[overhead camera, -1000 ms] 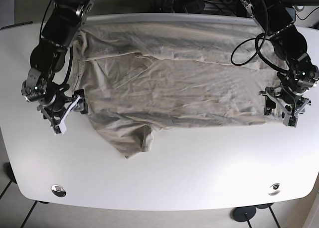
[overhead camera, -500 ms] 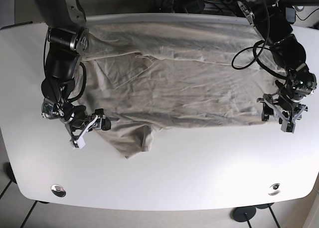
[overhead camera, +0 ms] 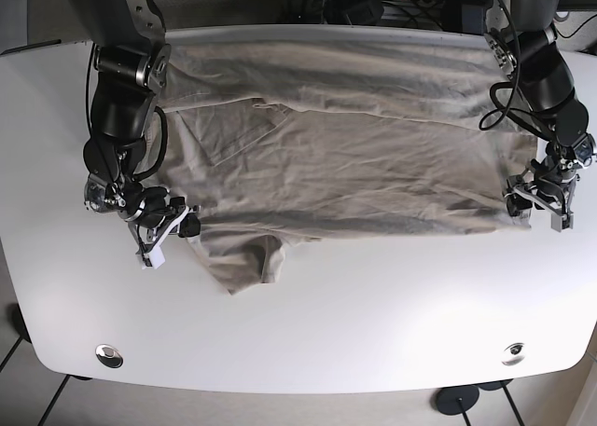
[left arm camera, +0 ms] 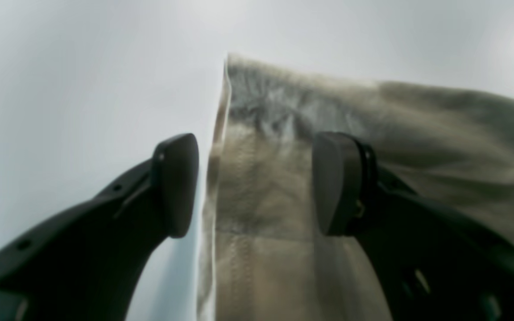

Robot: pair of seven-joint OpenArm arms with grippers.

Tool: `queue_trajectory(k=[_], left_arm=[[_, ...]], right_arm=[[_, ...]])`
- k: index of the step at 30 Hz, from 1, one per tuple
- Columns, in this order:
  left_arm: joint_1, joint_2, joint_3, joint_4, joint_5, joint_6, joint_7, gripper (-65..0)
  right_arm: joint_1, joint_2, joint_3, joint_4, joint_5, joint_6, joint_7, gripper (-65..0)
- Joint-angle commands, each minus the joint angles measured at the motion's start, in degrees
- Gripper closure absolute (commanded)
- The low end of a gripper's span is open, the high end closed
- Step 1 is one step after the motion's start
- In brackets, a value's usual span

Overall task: Fold the T-shirt properly
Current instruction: 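Lift the shirt with both grippers and fold it over onto itself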

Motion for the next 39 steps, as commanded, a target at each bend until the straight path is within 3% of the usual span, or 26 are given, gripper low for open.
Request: queue_trajectory(k=[1,11,14,19,23,28,32,36,39], left_arm=[[-1.69,-1.46,-0.02,0.65,-0.69,-0.15,-2.49,-37.8],[-1.69,-1.46,0.16,0.56,-0.6,-0.06,1.11,-36.9],[-1.78,-1.46,4.03,0.56,-0.6,-0.06,1.2,-26.7],[-1.69,-0.85,7.54,-0.67,-1.04,-0.06,1.02,-23.5],[-3.36,-0.32,7.63,-6.39,-0.69,-0.06,-2.23,-0.3],[-5.12,-0.23,7.63,-9.73,-1.22,-0.41,-3.64,0.0],[-4.77,0.74,7.46,-1.29,-1.31,-0.5,-3.11,0.0],[-3.36,1.79,6.58,8.03,-1.31,-0.59,1.11,0.0],[-1.96,3.55,2.88,14.89,-1.31,-5.16,4.98,0.0]], right_arm=[[1.57,0.39,-0.05,0.7,0.44,0.1,0.22,-3.6],[1.57,0.39,0.21,0.7,0.53,0.1,0.49,-3.5],[1.57,0.39,0.48,0.7,0.61,0.1,0.57,-3.3],[0.52,0.3,0.48,3.25,0.7,0.1,0.66,-1.9],[-1.33,-1.19,0.39,8.26,0.35,0.1,0.31,-1.9],[-1.59,-1.45,0.39,9.14,0.17,0.1,0.22,-1.9],[-1.59,-1.19,0.39,10.63,0.61,0.1,-0.22,-1.9],[-2.74,-1.37,1.89,20.48,0.61,0.1,-7.6,-1.9],[-3.7,-2.07,4.17,28.57,0.61,0.1,-12.17,-1.9]])
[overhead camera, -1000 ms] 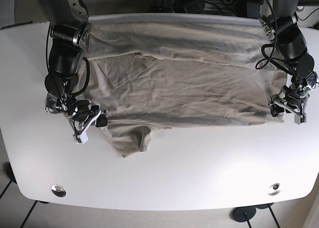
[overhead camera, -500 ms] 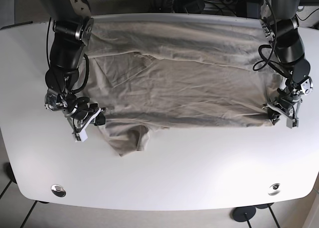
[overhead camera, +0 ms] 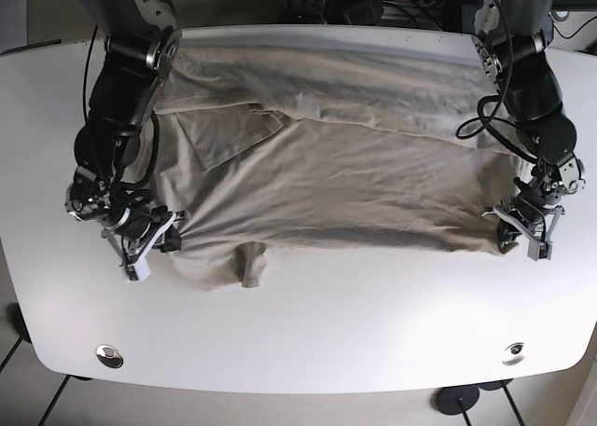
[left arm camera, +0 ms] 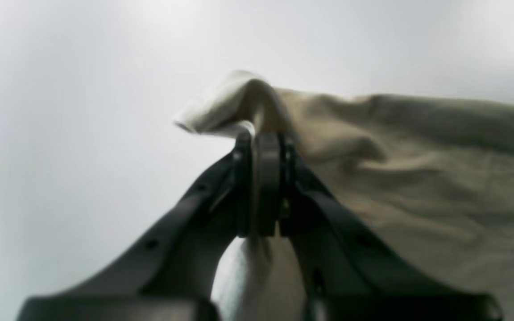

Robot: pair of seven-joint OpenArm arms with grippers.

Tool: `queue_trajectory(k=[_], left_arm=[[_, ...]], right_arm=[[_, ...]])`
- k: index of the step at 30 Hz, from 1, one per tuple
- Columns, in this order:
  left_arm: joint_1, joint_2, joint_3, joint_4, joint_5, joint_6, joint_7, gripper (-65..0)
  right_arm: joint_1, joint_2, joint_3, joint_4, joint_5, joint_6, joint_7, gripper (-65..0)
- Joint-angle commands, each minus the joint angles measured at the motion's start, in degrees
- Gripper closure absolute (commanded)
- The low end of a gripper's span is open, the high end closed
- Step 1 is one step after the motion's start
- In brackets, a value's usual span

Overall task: Fold the T-shirt properly
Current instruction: 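Lift the shirt with both grippers and fold it over onto itself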

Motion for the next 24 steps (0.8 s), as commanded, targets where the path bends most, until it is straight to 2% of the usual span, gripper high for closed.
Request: queue_trajectory(k=[1,5,11,17,19,24], left_arm=[[-0.73,1.06,-2.76,5.04,-0.69,-2.74,1.82,0.0],[-0.47,2.56,-8.65,13.48,-0.61,-3.14,10.52,0.0],[5.86,5.2,-11.47,26.4,-0.61,-3.14,17.73,0.0],[13.25,6.69,-11.47,33.26,-0.61,-3.14,18.08,0.0],[15.71,6.69,-11.47,34.84,-0.61,-3.14,18.08,0.0],[20.19,6.43,-11.55,34.05,-0.61,-3.14,17.73,0.0]], right_arm=[[1.19,-0.21,0.24,4.71,0.88,0.32,-1.69,-1.9],[-2.32,-0.04,0.33,13.85,0.88,0.32,-5.91,-1.9],[-13.75,-0.3,0.33,29.59,0.88,0.32,-9.78,-1.9],[-22.98,-0.48,1.73,35.92,0.96,0.32,-9.78,-1.9],[-25.27,-2.59,4.02,37.24,0.96,0.32,-9.78,-1.9],[-31.77,-3.82,2.96,41.19,0.96,0.32,-9.78,-2.1]])
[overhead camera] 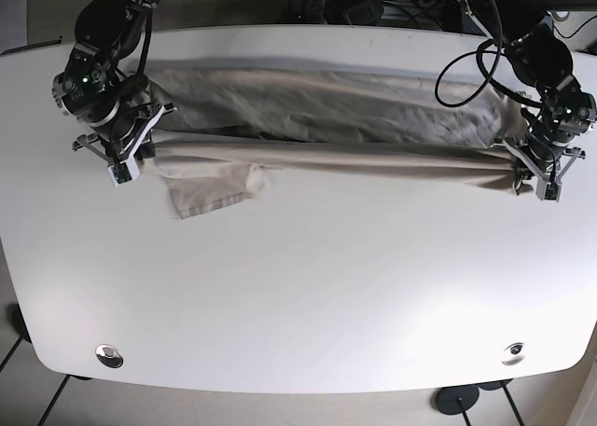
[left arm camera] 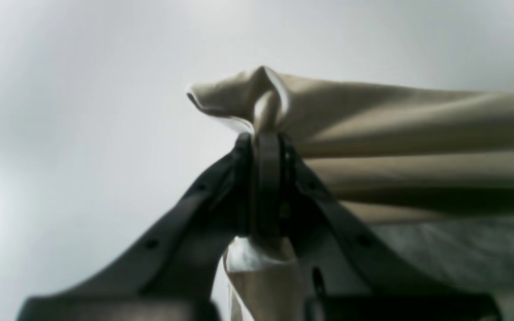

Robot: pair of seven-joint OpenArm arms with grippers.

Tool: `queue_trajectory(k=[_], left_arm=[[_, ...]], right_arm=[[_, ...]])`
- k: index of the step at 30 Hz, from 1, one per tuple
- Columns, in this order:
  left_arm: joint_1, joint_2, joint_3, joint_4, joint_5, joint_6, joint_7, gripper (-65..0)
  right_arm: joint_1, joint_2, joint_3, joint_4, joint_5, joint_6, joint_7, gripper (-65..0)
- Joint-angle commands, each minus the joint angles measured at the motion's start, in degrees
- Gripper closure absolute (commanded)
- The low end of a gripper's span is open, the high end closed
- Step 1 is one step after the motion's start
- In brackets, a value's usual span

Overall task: Fold the T-shirt properly
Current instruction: 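Lift the shirt with both grippers and fold it over onto itself, then regrasp the folded shirt's edge with both grippers and pull it taut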

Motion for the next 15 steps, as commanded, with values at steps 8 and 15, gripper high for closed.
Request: queue_trajectory(k=[8,15], left_arm=[[4.42,-1.86,0.4,1.42,0.23,0.38,-0.58,-17.1],[4.33,-1.6,0.4,11.35,-0.39,0.38,-0.58,-29.3]], right_arm=[[-3.84,-1.46,2.98,1.41,2.29,-0.12,1.11,-43.3],[2.31,0.38,2.98,-0.26,11.26,-0.12,0.93,-59.0]])
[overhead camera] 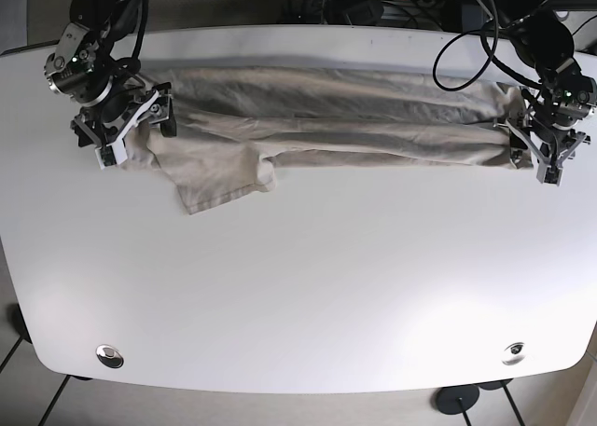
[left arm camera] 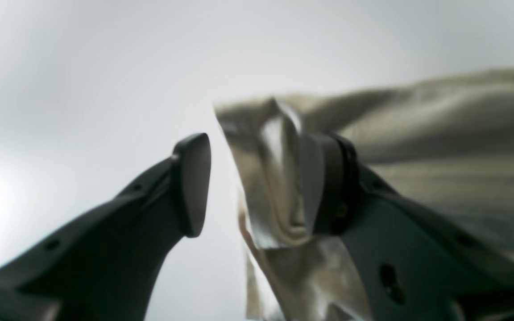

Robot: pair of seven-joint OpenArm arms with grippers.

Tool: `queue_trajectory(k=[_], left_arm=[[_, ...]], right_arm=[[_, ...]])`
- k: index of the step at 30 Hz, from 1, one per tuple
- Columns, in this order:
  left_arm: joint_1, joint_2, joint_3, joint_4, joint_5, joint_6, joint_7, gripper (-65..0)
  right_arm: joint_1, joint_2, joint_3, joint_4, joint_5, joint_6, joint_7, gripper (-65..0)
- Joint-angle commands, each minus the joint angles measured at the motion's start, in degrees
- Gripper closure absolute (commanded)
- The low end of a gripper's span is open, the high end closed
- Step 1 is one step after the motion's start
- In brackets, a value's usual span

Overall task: Fold the T-shirt properly
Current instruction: 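Regrasp the folded shirt's edge with both grippers and pull it taut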

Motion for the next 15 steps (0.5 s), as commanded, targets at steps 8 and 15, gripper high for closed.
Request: queue_trajectory(k=[8,15], left_arm=[[-0.81,1.78,6.08,1.51,-0.41,0.32,-1.33,-29.3],[1.74,1.78,5.81,-5.96,-0.58,0.32,-1.77,-29.2]], right_arm=[[18.05,0.64,-7.22,-27.42,-3.44,-2.43,7.94,-59.0],[18.22,0.38,-7.31,-37.18,-3.44,-2.43,12.69,-51.7]])
